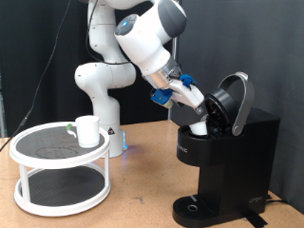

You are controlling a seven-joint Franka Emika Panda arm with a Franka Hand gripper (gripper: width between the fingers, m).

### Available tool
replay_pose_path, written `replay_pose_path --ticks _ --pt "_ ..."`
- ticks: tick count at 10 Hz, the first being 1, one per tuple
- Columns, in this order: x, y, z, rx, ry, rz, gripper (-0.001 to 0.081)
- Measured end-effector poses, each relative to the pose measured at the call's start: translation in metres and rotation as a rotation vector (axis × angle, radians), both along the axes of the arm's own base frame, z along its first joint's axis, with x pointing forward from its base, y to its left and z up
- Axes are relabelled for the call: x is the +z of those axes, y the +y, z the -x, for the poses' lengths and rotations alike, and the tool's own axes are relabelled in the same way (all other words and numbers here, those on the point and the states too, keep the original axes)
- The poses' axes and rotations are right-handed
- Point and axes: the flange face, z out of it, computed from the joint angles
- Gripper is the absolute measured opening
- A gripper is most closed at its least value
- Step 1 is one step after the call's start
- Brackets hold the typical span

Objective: Make a cup of coffee with the keurig machine

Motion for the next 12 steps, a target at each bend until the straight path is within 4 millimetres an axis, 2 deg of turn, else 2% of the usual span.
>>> replay_pose_path --ticks 3,12 --pt "-0.017 0.008 0.004 -0.008 0.004 0.03 0.0734" --pt "-0.024 0.005 -0.003 -0.061 -0.038 0.021 0.0734"
